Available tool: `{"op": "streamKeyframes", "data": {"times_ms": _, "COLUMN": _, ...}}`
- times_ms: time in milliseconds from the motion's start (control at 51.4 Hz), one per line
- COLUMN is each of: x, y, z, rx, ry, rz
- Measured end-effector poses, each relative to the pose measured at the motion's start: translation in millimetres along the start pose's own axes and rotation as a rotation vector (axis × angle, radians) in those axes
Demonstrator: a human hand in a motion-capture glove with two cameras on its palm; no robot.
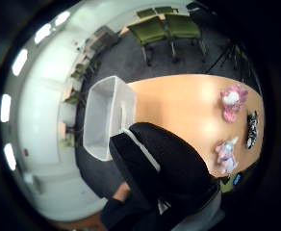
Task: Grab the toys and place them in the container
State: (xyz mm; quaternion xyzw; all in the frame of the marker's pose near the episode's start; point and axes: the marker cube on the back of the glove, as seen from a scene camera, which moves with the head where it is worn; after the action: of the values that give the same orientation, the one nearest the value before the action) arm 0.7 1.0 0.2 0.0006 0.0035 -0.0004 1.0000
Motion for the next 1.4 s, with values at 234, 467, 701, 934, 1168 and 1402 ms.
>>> {"op": "streamKeyframes", "data": {"times_ms": 234, "x": 26.6, "y": 5.3, "z": 5.3, "rx": 0.008, "ry": 0.017, "rz": -0.004}}
{"op": "streamKeyframes", "data": {"times_ms": 467, "x": 111.7, "y": 35.4, "z": 27.2, "rx": 0.033, "ry": 0.062, "rz": 0.033}}
{"op": "streamKeyframes", "data": {"times_ms": 701, "x": 192.0, "y": 81.2, "z": 107.4, "rx": -0.072, "ry": 0.063, "rz": 0.085}}
{"op": "streamKeyframes", "data": {"times_ms": 934, "x": 203.3, "y": 123.3, "z": 204.1, "rx": -0.166, "ry": 0.033, "rz": 0.092}}
{"op": "streamKeyframes", "data": {"times_ms": 1168, "x": 197.8, "y": 148.3, "z": 247.8, "rx": -0.245, "ry": -0.131, "rz": 0.138}}
{"op": "streamKeyframes", "data": {"times_ms": 1402, "x": 198.2, "y": 148.2, "z": 236.2, "rx": -0.196, "ry": -0.269, "rz": 0.131}}
